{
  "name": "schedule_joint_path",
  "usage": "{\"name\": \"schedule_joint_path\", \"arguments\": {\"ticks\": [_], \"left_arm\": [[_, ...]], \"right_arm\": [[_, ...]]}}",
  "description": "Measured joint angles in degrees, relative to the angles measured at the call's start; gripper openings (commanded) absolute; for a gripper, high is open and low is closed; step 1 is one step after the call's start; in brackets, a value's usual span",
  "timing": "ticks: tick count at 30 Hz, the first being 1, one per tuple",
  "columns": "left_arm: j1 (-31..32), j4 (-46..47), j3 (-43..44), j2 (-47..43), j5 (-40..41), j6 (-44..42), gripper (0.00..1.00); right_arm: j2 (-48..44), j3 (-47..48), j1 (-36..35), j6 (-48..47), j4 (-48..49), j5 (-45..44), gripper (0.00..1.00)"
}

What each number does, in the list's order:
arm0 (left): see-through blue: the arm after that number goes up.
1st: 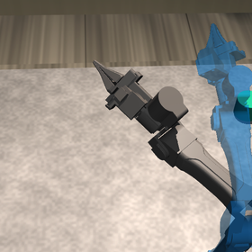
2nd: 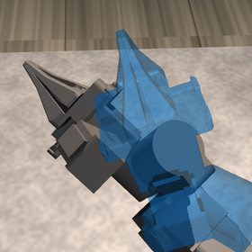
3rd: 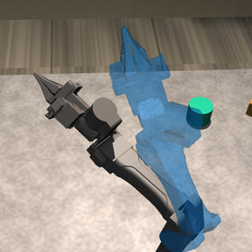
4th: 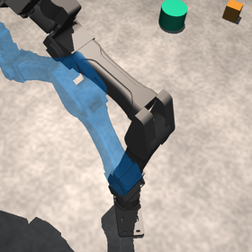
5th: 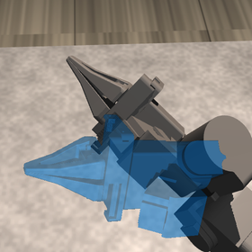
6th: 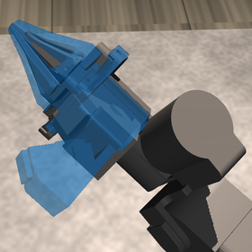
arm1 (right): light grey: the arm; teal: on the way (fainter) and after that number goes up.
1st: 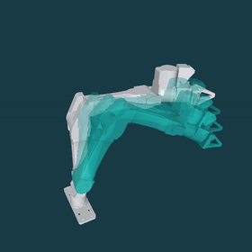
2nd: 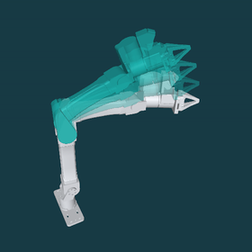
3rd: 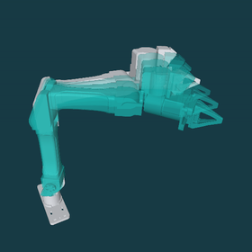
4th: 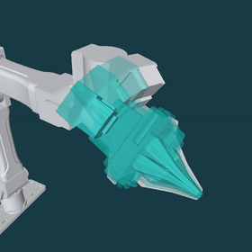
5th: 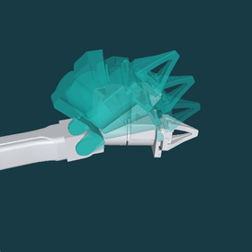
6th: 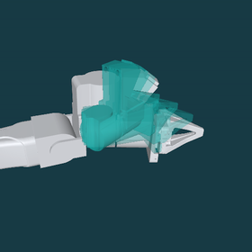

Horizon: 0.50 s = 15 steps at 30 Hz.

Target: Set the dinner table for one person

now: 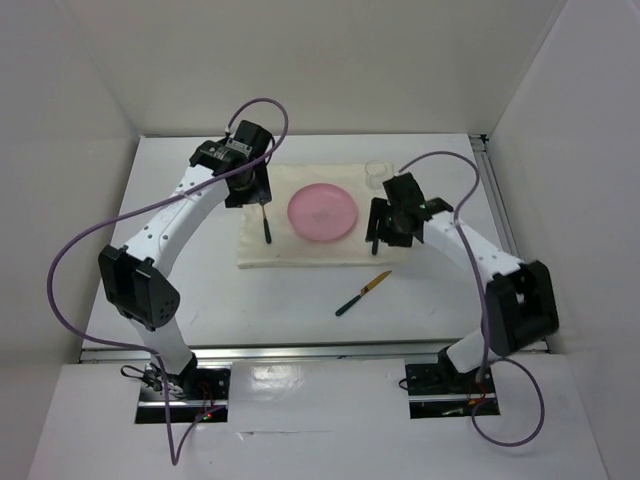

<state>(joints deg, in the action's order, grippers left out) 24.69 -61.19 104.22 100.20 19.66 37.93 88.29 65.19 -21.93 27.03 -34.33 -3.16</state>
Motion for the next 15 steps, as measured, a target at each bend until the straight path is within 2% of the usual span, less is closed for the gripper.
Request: {"name": "schedule_joint_path", "arguments": {"ticks": [2,4,6,10,15], "left_arm": [[0.0,-0.2,0.0,-1.2,0.26,0.0,0.64],[0.0,-0.26,0.0,-2.45,0.55,0.0,0.64],[0.0,-0.26,-0.02,-3.3,0.76,0.02,0.64],[0.0,-0.2,-1.44,-4.24,1.11,0.0,0.64],[0.0,-0.37,-4.46,-5.07,1.11,0.0,0.64]], "right_arm": [[-6.34,-5.86,-1.16,4.66,0.22,2.43,0.72],[-9.55,-11.87,-4.04,10.47,0.28,4.66,0.8],[-9.16,-14.56,-7.32,13.79,0.33,5.9,0.83],[-4.92,-16.24,-12.5,20.37,0.72,7.32,0.83],[1.95,-14.97,-16.48,26.32,1.79,6.27,0.71]]}}
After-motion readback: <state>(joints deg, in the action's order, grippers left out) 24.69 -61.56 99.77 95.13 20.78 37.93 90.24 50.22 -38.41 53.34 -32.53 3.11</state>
